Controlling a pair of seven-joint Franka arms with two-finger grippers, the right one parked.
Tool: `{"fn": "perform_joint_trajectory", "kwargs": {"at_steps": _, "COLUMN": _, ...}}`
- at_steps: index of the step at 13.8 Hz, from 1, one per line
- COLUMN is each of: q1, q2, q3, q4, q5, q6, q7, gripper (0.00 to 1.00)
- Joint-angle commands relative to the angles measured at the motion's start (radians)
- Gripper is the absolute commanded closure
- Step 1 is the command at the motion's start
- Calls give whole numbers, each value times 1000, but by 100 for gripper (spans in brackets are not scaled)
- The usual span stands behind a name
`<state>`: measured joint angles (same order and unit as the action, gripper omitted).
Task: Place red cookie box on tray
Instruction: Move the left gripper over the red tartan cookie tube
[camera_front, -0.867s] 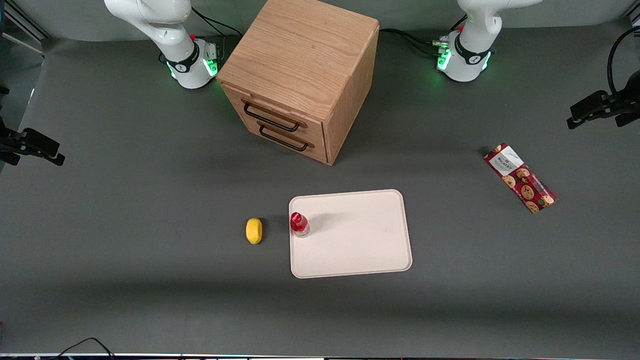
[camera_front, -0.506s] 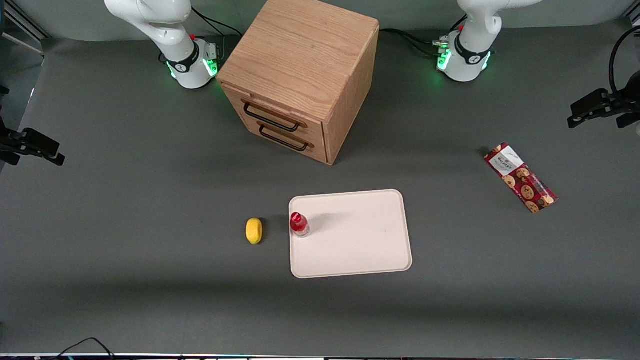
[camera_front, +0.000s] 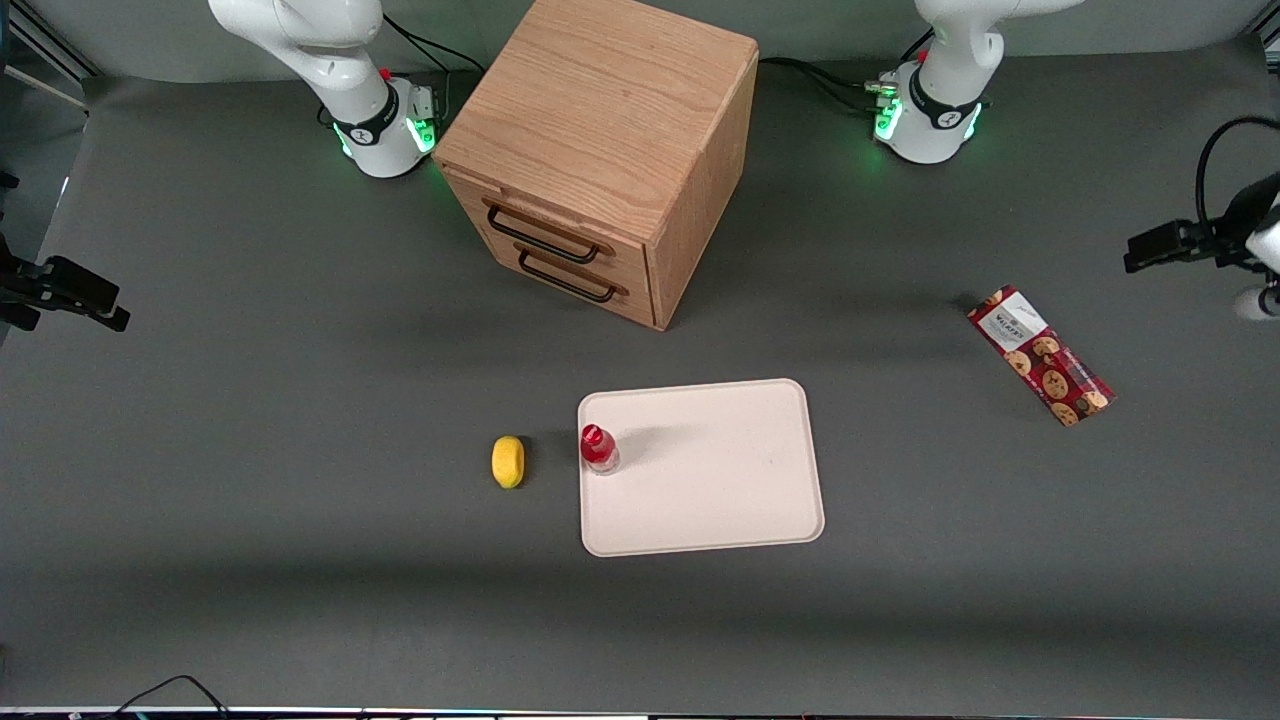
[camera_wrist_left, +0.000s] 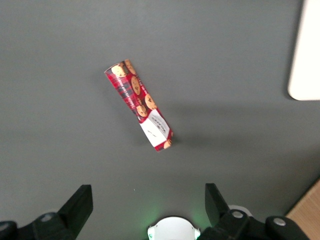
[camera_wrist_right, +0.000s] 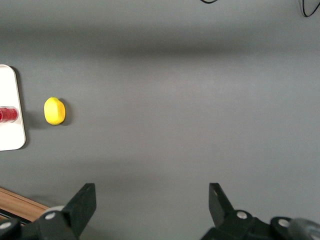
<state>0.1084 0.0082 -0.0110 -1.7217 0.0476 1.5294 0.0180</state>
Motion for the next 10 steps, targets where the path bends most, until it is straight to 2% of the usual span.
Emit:
{"fn": "perform_joint_trajectory", "kwargs": {"at_steps": 1, "q1": 8, "q2": 2, "q3": 52, "q4": -175, "q5": 20, "q6": 186, "q7": -78, "gripper": 0}}
{"fn": "perform_joint_trajectory", "kwargs": {"at_steps": 5, "q1": 11, "q2": 70, "q3": 124, "q4": -330, "q5": 3, "q6": 377, "q7": -190, "gripper": 0}}
{"fn": "perform_joint_trajectory", "kwargs": {"at_steps": 10, "q1": 10, "q2": 156, "q3": 166, "q4": -524, "q5": -87, "q6": 717, "q7": -210, "gripper": 0}}
